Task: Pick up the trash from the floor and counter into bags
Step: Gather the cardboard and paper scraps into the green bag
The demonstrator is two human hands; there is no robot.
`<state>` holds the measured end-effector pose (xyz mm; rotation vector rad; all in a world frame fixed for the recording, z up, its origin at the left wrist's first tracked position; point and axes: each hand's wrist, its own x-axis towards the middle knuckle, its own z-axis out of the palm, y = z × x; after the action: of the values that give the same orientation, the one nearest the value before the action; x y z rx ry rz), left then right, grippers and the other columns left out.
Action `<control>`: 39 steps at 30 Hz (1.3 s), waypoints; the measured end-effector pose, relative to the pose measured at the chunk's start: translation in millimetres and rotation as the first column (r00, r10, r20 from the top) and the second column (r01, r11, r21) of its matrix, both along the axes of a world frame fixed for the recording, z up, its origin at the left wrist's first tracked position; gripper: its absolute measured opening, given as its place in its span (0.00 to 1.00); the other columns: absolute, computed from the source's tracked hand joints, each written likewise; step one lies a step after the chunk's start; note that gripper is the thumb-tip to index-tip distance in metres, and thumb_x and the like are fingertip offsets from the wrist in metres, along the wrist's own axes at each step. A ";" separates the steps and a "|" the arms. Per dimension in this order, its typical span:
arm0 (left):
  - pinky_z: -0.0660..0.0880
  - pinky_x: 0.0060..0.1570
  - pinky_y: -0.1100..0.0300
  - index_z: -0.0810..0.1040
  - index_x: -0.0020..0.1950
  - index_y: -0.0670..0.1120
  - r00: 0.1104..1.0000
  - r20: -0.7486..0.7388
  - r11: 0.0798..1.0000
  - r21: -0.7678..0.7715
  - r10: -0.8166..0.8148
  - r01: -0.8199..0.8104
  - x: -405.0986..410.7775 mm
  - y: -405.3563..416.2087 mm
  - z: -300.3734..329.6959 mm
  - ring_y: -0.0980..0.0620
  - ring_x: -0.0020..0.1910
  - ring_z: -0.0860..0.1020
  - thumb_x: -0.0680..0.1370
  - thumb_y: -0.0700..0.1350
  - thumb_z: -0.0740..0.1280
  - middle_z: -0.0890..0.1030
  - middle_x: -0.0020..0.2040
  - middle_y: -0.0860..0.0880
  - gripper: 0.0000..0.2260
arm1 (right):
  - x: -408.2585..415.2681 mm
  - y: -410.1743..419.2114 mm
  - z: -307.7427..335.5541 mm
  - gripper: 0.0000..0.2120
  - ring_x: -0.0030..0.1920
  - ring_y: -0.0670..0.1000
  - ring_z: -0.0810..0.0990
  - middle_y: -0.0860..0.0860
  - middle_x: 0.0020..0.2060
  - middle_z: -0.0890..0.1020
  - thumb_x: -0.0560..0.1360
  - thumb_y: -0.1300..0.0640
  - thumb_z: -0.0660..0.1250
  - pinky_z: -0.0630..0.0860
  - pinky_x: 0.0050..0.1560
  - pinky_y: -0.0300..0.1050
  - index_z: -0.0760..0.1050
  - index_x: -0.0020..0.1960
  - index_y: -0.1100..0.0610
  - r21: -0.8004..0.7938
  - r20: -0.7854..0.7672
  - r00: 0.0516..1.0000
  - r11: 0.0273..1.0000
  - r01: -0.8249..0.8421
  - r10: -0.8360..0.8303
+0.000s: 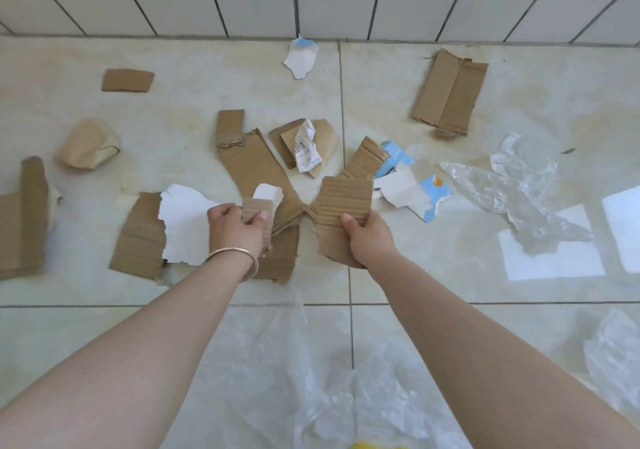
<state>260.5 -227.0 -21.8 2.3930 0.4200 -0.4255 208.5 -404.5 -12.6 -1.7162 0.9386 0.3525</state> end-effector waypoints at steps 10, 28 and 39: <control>0.72 0.55 0.52 0.77 0.53 0.42 0.955 -0.121 0.954 0.103 -0.270 0.283 15.3 10.6 -20.6 0.39 0.56 0.75 0.76 0.47 0.64 0.75 0.58 0.41 0.11 | 47.5 36.0 -2.9 0.17 0.61 0.57 0.74 0.56 0.60 0.76 0.79 0.51 0.60 0.68 0.54 0.44 0.69 0.63 0.60 -0.088 -0.028 0.996 0.992 -0.086 0.084; 0.69 0.59 0.53 0.76 0.59 0.41 0.901 -0.169 0.883 -0.193 0.401 -0.429 24.0 133.6 -1.7 0.41 0.59 0.75 0.80 0.49 0.60 0.79 0.59 0.41 0.15 | 89.0 174.4 -12.5 0.20 0.67 0.59 0.64 0.57 0.67 0.65 0.80 0.50 0.56 0.62 0.70 0.54 0.67 0.64 0.64 -0.214 -0.095 0.843 0.816 -0.536 0.529; 0.69 0.38 0.57 0.73 0.41 0.43 0.957 -0.121 0.919 -0.272 0.262 -0.286 12.6 152.4 30.1 0.43 0.43 0.75 0.77 0.50 0.63 0.77 0.39 0.46 0.11 | 68.5 193.4 12.9 0.07 0.45 0.51 0.78 0.51 0.46 0.81 0.74 0.56 0.68 0.71 0.37 0.38 0.71 0.49 0.54 -0.031 0.083 0.899 0.903 -0.428 0.429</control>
<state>273.1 -74.7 8.3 2.0036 0.6744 -0.4255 277.0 -211.1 0.3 -1.9297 0.4894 0.5546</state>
